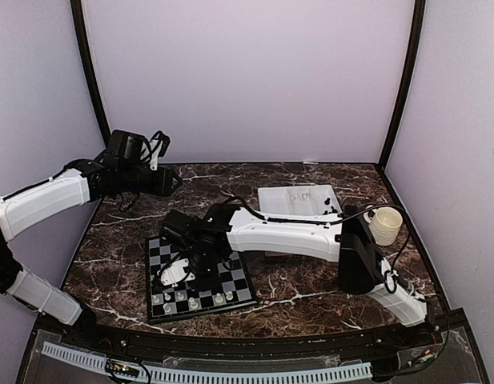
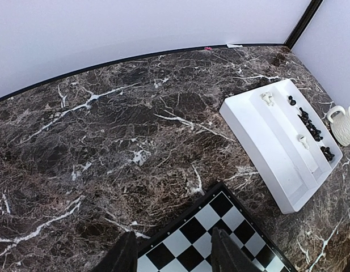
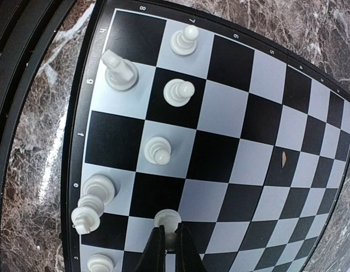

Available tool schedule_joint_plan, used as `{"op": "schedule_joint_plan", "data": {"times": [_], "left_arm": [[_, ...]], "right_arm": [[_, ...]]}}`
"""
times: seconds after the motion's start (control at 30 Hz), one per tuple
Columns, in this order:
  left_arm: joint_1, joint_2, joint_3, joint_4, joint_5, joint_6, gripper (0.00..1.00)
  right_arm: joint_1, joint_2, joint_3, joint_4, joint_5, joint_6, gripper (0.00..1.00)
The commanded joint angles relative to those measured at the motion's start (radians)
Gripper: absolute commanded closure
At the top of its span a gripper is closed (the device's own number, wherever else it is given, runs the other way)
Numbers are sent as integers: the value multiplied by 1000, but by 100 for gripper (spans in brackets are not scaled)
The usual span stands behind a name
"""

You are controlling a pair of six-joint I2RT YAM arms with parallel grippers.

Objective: Set up the chess pieces on the board
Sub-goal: Place the pawn at d2.

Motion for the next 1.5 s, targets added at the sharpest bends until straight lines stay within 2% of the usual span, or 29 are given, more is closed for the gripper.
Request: {"op": "schedule_joint_plan", "data": {"times": [0.0,0.57,0.77,1.07,1.27,1.47], "left_arm": [[7,-41,-15,-12,-12,7,53],[6,-41,-17,-12,2,8,53],[7,-39,-17,-12,4,9,53],[7,-36,-17,-12,3,9,53],[7,-28,-20,-11,-1,9,53],[7,-10,-27,7,4,14,53]], "right_arm": [[12,24,47,9,-25,9,98],[24,54,53,19,-27,5,94],[24,54,51,25,-22,6,81],[24,45,48,26,-8,8,79],[10,-26,34,40,39,-2,78],[-4,-160,-20,38,45,-3,72]]}}
